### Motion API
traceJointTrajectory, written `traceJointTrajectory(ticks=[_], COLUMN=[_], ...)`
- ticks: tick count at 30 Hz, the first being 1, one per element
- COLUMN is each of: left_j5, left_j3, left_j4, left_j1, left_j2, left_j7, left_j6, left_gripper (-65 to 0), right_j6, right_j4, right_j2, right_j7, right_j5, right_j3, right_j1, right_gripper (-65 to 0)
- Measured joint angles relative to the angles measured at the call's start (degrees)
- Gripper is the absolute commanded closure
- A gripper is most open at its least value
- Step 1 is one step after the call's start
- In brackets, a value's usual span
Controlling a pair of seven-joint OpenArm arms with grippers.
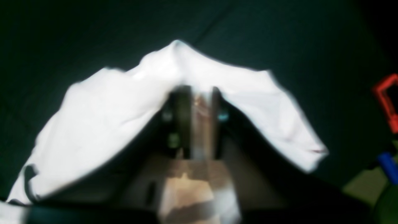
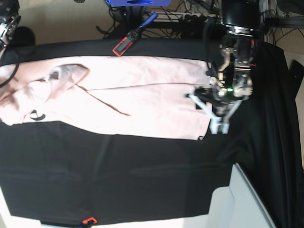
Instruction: Fold the T-shirt properly
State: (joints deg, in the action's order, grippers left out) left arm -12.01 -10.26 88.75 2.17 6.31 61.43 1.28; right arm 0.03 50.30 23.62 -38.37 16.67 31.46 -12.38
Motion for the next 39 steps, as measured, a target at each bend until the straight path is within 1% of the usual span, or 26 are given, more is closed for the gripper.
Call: traceJointTrajectory(ticks=[1,3,5,7,8,10,11,13,15,16,18,19,22,26,29,39], left_j5=[-0.04,-0.39,-0.61,0.26,0.24,0.17,0.02,-0.02,0.17,0.2,-0.04,-0.02,-0.02,-0.22,-0.2,-0.44], left_j3=[-1.95,-5.77,-7.76,-7.74,-7.65,-7.78,-7.89,-7.74,-7.74,-7.74,-7.74,-7.74,-7.74,-7.74,-7.74,-7.74], left_j4=[-0.17,-0.9,-3.43,-7.23,-9.27,-12.37,-14.12,-16.0,-16.02,-16.0,-16.02,-16.02,-16.02,-16.0,-14.97,-13.09], left_j1=[-0.33,-1.01,-1.6,-1.73,-1.88,-2.73,-3.76,-5.05,-4.66,-4.5,-4.7,-4.7,-4.59,-4.52,-4.0,-2.64], left_j2=[-0.59,-1.6,-2.86,-4.48,-4.9,-5.2,-5.2,-5.25,-5.35,-5.31,-5.14,-5.07,-5.01,-5.01,-4.94,-3.93], left_j7=[-0.24,-2.84,-5.14,-6.86,-7.37,-8.76,-8.9,-9.16,-10.91,-11.19,-10.36,-10.45,-10.69,-10.75,-10.6,-10.25], left_j6=[0.0,-0.24,-0.46,-0.28,-0.2,-0.24,-0.22,-0.24,-0.22,-0.22,-0.42,-0.42,-0.44,-0.44,-0.42,-0.7], left_gripper=[-16.5,-17.5,-17.5,-17.3,-17.0,-14.1,-12.8,-11.8,-11.8,-11.8,-11.6,-11.4,-11.4,-11.3,-11.3,-11.3], right_j6=[0.13,0.15,0.0,0.02,0.02,0.02,0.61,3.63,6.62,6.67,6.58,6.43,6.56,6.62,6.62,6.62], right_j4=[0.07,0.15,0.44,0.44,0.48,0.52,1.2,2.95,3.26,3.28,3.3,3.3,1.64,-0.92,-1.99,-2.6], right_j2=[-0.09,-0.13,-0.44,-0.7,-0.81,-0.79,-0.79,-0.72,-0.96,-1.11,-1.09,-1.07,-0.98,-1.86,-1.22,-1.51], right_j7=[0.0,0.33,0.31,-0.13,-1.31,-3.23,-3.56,-4.09,-4.48,-4.72,-4.87,-4.98,-4.61,-4.85,-4.61,-4.57], right_j5=[0.13,0.09,-0.07,-0.07,-0.02,0.11,0.07,-0.09,0.39,0.7,0.02,-0.5,-0.15,0.11,-0.04,-0.07], right_j3=[-0.11,-0.09,0.31,0.28,0.31,0.28,0.31,0.57,2.99,4.98,8.04,8.79,8.66,8.39,8.44,8.44], right_j1=[-0.13,-0.28,-0.09,0.2,0.22,0.17,0.22,0.37,-0.26,-0.48,-0.44,-0.39,-0.59,-1.22,-1.9,-3.02], right_gripper=[0.0,-0.3,-2.0,-7.8,-10.6,-13.6,-14.2,-14.5,-14.7,-15.4,-18.9,-19.9,-20.0,-20.2,-20.2,-20.2])
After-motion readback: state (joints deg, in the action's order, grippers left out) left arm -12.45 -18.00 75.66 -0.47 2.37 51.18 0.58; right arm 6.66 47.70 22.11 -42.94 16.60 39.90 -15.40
